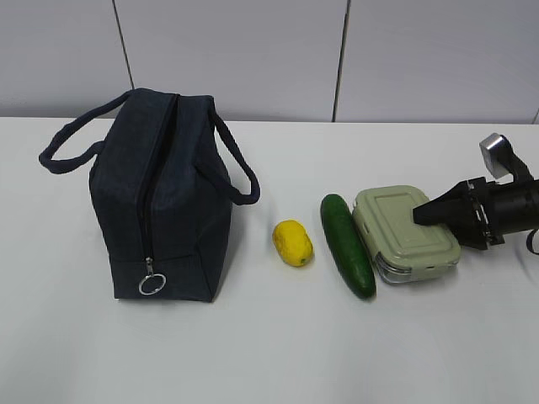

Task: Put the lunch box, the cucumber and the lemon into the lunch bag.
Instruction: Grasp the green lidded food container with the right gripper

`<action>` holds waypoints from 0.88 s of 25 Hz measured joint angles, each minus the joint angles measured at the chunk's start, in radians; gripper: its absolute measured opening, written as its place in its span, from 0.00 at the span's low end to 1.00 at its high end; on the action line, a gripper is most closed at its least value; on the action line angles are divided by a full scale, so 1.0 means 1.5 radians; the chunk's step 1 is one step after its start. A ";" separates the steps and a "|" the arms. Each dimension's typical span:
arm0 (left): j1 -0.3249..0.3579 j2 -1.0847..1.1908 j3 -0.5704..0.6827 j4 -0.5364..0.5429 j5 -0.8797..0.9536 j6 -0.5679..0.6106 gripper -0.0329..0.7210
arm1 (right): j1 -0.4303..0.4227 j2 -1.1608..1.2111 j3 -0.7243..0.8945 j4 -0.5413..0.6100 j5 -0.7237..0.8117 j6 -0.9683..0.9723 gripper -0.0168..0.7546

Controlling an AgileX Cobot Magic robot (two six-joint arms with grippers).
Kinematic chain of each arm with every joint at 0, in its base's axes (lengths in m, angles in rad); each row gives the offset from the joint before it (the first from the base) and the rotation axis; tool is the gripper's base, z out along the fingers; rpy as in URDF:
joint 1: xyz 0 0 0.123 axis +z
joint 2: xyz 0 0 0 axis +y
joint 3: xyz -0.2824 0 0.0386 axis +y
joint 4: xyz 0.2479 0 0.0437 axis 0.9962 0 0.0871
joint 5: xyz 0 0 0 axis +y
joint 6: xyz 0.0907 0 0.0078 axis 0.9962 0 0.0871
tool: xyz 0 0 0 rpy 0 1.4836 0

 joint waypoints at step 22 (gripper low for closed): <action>0.000 0.111 -0.029 -0.040 0.000 -0.012 0.36 | 0.000 0.000 -0.001 0.006 0.012 0.000 0.51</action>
